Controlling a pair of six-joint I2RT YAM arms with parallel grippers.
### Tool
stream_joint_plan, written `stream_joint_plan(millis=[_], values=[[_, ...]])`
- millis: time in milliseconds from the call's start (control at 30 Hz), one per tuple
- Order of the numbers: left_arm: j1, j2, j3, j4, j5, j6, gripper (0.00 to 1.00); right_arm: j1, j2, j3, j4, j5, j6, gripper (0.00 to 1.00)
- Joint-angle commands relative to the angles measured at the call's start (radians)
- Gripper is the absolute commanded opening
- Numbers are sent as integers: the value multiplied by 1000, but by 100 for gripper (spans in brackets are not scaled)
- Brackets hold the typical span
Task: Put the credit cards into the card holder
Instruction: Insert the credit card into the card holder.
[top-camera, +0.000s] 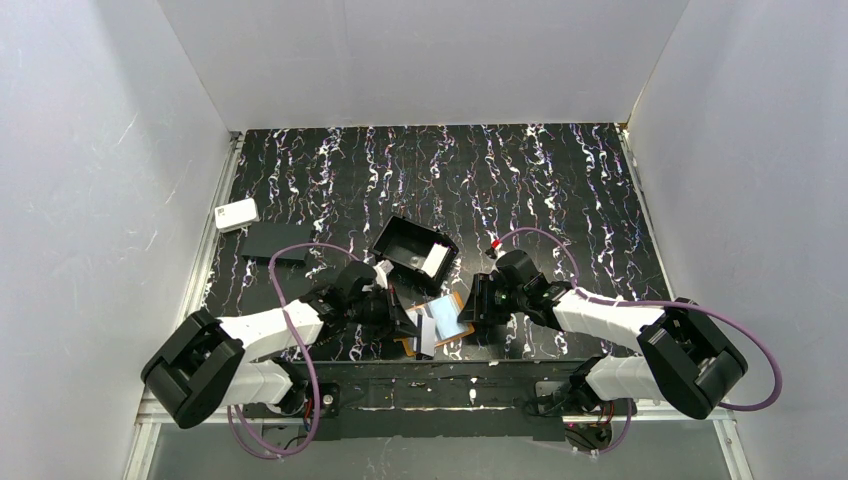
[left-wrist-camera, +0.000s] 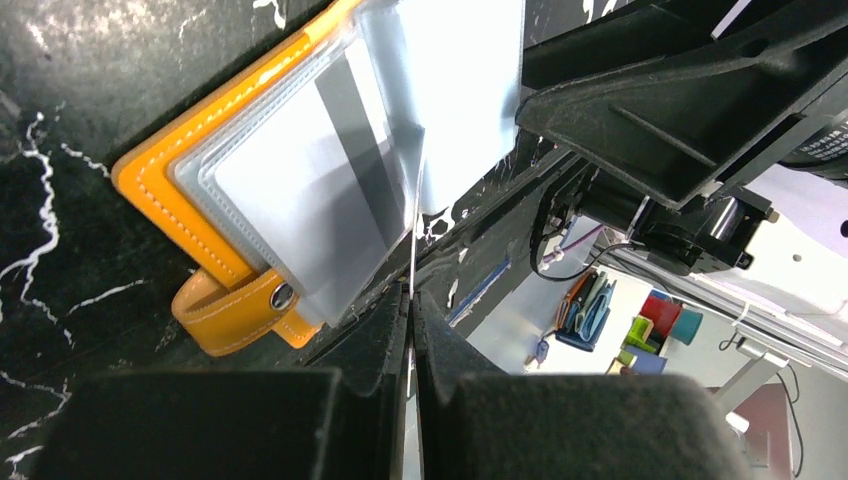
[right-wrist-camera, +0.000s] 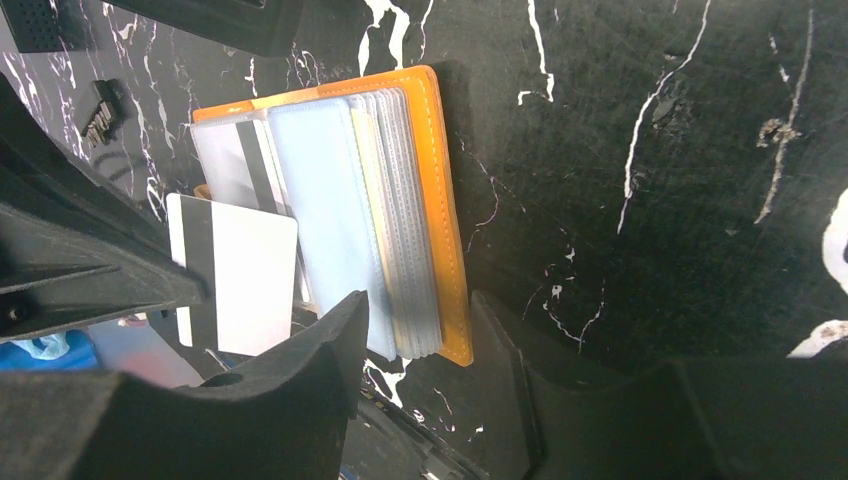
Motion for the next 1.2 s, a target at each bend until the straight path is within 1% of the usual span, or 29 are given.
stream_joint_plan(millis=[0,533,867,1067,1167], values=[[10,-62,-29,-16,-17,-27,0,11,21,4,2,14,-4,51],[19,-1,-13,0,6,-2,0,13,31,4,7,12,-7,51],[27,-26,-43,88,-5,2,0,15,48,4,18,4,-6,51],[28,-76,-39,96,-3,1,0,16,56,2,23,3,-4,51],[29,-69,-34,96,1,6,0,17,63,5,27,1,-3,50]])
